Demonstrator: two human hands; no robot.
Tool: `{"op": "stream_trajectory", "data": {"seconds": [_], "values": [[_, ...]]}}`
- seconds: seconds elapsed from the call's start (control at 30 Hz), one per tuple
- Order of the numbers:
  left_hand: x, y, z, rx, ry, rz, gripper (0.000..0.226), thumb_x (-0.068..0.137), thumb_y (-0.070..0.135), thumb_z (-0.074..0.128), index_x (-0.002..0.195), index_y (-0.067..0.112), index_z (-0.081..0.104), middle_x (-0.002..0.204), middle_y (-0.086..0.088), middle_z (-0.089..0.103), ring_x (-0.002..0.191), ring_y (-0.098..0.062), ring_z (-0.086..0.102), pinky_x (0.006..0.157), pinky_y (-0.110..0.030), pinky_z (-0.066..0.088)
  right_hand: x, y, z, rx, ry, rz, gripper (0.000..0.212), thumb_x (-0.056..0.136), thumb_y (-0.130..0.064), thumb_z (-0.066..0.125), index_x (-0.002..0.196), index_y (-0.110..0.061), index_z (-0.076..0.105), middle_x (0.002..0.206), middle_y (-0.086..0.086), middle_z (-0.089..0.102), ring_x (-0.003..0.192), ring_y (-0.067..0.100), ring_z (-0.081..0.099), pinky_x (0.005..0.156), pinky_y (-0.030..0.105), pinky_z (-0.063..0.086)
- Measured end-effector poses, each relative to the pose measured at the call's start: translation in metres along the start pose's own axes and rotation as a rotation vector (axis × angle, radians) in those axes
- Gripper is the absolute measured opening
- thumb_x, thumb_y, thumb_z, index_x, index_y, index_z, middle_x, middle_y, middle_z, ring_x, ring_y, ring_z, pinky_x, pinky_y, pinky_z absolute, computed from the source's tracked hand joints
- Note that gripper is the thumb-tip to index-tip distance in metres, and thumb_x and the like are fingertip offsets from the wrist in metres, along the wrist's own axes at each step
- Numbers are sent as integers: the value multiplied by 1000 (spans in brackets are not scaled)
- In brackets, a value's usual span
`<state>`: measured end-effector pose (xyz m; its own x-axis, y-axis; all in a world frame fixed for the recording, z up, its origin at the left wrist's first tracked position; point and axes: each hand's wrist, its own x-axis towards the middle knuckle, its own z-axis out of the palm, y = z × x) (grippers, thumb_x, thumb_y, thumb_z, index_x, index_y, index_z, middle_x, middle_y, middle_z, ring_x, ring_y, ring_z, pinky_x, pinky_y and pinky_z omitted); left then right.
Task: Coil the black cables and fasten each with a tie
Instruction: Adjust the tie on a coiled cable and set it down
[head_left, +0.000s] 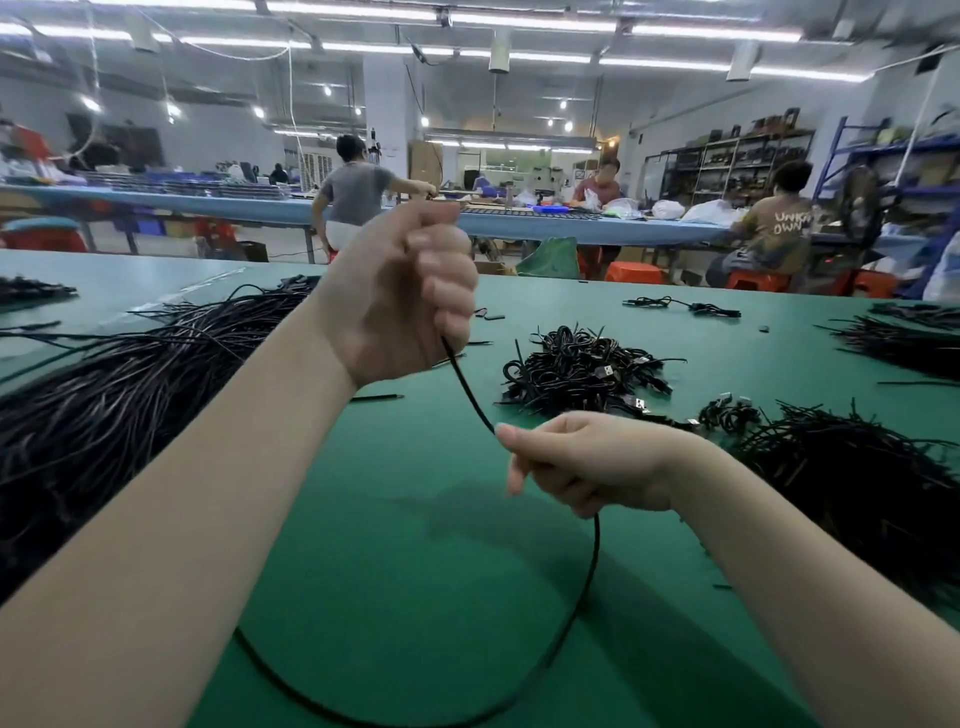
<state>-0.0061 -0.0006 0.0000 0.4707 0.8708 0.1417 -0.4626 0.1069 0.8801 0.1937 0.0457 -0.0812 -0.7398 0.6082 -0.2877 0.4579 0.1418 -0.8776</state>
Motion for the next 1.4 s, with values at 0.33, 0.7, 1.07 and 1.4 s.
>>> {"op": "stream_trajectory", "data": {"seconds": [0.33, 0.7, 1.07, 1.4], "values": [[24, -30, -7, 453, 288, -81, 54, 104, 43, 22, 98, 18, 70, 112, -6, 70, 108, -18, 65, 86, -32, 55, -29, -50, -10, 453, 192, -372, 37, 101, -37, 40, 79, -21, 66, 50, -8, 30, 39, 8, 22, 39, 19, 25], [-5, 29, -15, -166, -233, -95, 82, 101, 50, 24, 113, -27, 51, 93, -46, 58, 92, -51, 63, 86, -55, 49, 14, 1, 34, 404, 59, -76, 35, 88, -52, 53, 73, -21, 54, 54, -8, 21, 43, 8, 17, 43, 19, 17], [21, -23, -12, 297, 273, 79, 52, 104, 40, 24, 127, 7, 56, 117, -7, 69, 109, -17, 66, 88, -30, 55, -9, -32, 13, 403, 155, -387, 32, 102, -30, 43, 85, -33, 70, 54, -10, 38, 44, 7, 25, 43, 18, 21], [-13, 4, -12, 408, -220, -170, 35, 90, 38, 56, 71, 12, 69, 47, 7, 53, 38, -6, 48, 44, -17, 42, 1, 4, -3, -58, 584, -98, 46, 83, -57, 62, 63, -19, 46, 53, -6, 30, 42, 9, 24, 42, 22, 22]]}}
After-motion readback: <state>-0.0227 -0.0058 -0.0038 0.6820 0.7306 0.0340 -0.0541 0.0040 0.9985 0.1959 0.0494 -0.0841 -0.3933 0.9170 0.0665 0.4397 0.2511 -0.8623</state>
